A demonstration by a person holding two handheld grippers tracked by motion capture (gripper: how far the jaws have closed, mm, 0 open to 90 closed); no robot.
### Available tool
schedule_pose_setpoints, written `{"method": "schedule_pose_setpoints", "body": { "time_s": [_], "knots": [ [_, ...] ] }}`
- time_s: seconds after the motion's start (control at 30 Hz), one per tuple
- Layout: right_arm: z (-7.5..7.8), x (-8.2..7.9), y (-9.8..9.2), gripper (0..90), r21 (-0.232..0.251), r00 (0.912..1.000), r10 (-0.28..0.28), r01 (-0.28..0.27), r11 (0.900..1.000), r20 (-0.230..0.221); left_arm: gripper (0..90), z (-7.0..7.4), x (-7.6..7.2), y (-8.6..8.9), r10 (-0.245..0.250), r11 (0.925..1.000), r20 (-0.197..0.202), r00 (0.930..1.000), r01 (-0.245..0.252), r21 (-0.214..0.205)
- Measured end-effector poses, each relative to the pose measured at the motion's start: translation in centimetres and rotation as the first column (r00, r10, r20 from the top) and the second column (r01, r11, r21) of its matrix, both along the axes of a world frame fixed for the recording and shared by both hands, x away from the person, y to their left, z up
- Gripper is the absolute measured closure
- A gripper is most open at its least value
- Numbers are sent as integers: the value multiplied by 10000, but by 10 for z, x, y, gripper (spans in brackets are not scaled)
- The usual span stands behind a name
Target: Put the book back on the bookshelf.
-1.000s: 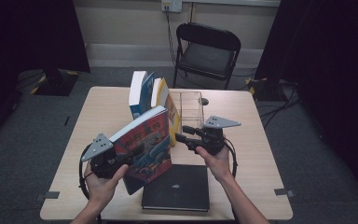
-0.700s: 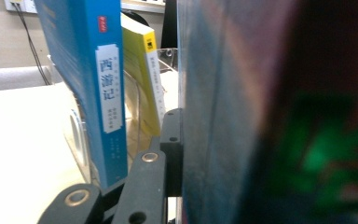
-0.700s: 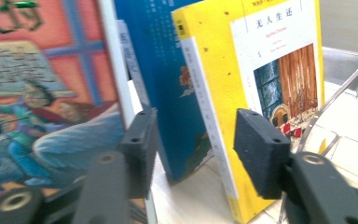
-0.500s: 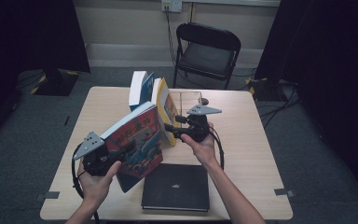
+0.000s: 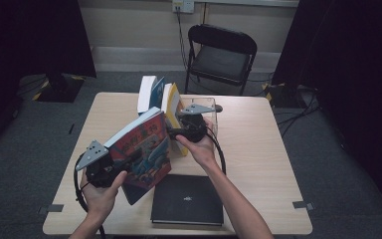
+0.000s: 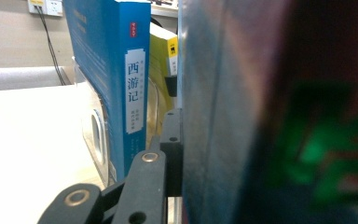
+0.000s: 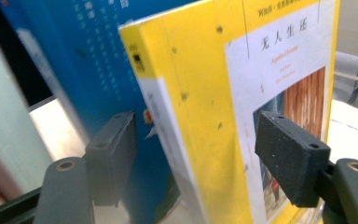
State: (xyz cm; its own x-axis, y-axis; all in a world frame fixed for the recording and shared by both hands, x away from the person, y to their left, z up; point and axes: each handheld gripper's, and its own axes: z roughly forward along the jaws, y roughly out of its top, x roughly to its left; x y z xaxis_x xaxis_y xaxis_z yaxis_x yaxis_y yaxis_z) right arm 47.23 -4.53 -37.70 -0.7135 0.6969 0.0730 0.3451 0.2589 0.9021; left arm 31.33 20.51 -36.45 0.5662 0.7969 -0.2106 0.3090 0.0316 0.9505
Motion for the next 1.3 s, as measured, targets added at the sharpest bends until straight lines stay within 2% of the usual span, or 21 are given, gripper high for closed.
{"method": "schedule_pose_setpoints", "body": {
  "time_s": [0.23, 0.3, 0.4, 0.6, 0.77, 1.1, 1.3],
  "knots": [
    [1, 4, 13, 291, -393, 9990, -213, 229, 9990, 399, 747, 0, 1, 3, 72, 9999, -29, 10000, -73, -93],
    [2, 4, 16, 320, -426, 9988, -277, 294, 9987, 407, 747, 0, 1, 3, 99, 9999, -54, 9999, -100, -96],
    [0, 6, 19, 359, -788, 9982, -345, 382, 9962, 481, 747, -1, 2, 4, 92, 9999, -81, 9999, -92, -78],
    [-2, 7, 21, 441, -908, 9971, -650, 684, 9935, 404, 746, 0, 2, 2, 57, 10000, -53, 10000, -57, -39],
    [-2, 4, 17, 522, -1072, 9967, -599, 656, 9921, 553, 746, 0, 3, 0, 14, 10000, -40, 10000, -14, -26],
    [-2, -7, 5, 682, -920, 9895, -1181, 1257, 9878, 834, 747, 2, 5, -6, 240, 9996, -87, 9997, -239, 146],
    [-3, -10, -6, 728, -567, 9839, -1609, 1655, 9846, 780, 746, 4, 6, -16, 214, 9995, -73, 9997, -212, 246]
  ]
}}
